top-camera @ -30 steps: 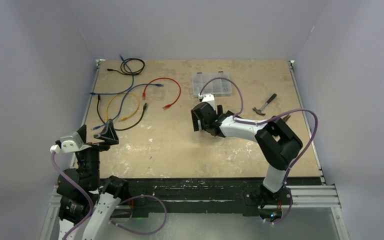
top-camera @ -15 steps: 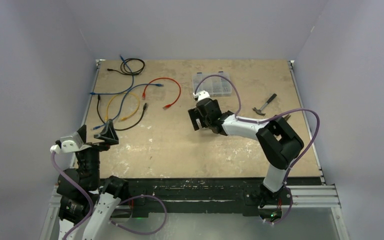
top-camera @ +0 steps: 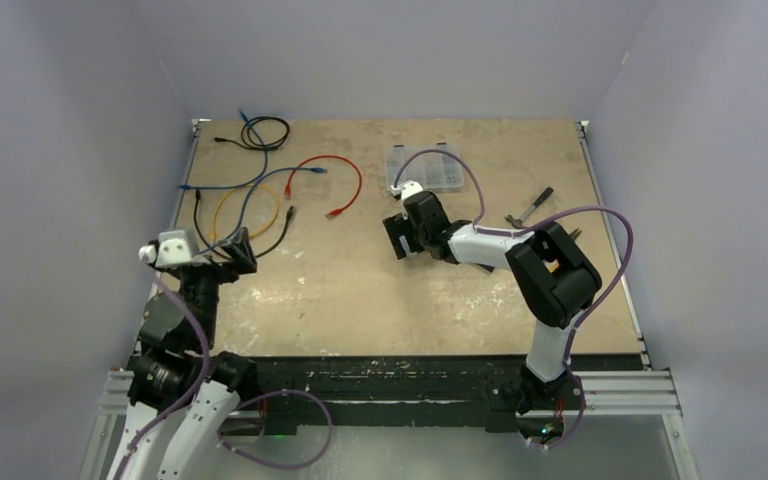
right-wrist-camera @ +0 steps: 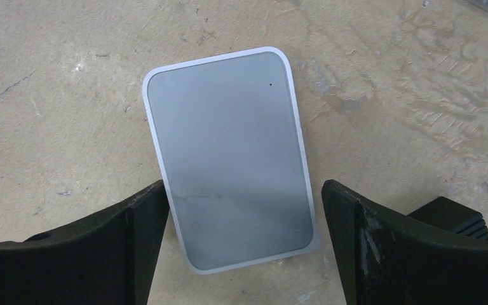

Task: Insert the plug into the switch port
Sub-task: Adjust the switch port at the center of the board.

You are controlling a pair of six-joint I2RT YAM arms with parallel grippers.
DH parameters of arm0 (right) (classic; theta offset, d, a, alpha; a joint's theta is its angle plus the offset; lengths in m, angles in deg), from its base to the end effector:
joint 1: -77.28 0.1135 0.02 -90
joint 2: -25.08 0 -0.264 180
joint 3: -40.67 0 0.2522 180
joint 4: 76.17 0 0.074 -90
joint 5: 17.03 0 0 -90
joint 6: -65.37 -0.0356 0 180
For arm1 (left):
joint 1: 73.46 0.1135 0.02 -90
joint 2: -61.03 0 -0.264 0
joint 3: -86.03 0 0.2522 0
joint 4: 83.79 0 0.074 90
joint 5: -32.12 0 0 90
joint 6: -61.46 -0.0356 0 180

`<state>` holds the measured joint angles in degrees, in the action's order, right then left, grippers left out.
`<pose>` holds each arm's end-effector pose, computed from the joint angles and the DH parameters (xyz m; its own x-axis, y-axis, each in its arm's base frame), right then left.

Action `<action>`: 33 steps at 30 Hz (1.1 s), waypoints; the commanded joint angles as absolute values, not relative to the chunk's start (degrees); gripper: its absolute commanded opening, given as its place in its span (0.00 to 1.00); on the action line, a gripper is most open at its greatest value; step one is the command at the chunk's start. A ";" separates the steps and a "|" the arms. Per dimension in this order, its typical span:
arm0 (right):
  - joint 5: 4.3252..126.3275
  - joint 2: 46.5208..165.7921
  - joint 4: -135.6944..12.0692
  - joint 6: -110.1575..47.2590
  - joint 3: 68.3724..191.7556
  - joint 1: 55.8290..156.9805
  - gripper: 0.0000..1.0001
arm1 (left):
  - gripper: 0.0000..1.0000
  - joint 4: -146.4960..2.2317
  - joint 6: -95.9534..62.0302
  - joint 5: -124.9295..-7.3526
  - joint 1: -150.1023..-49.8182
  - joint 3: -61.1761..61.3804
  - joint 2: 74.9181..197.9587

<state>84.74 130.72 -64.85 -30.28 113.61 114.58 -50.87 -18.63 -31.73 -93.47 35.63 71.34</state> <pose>0.3080 0.2255 0.1558 -0.5970 -0.3336 -0.7296 -0.4198 0.9049 -0.0703 0.0602 -0.0052 0.3364 0.1334 -0.2130 -0.9679 -0.0820 0.9709 -0.2249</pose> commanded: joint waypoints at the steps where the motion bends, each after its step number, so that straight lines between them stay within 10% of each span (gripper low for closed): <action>1: 82.66 131.11 -64.84 -28.65 113.73 113.90 0.89 | 0.99 -53.09 -18.43 -36.37 -93.74 34.28 79.16; 10: 83.42 129.19 -64.44 -29.06 112.21 112.35 0.68 | 0.99 -50.13 -17.53 -46.11 -93.68 26.22 106.87; 22: 83.92 129.06 -60.37 -31.11 114.11 112.17 0.69 | 0.99 -50.05 -19.27 -44.74 -91.40 16.38 136.26; 33: 81.84 128.96 -60.51 -32.89 113.58 111.19 0.72 | 0.74 -51.52 -19.59 -54.42 -82.26 9.78 156.05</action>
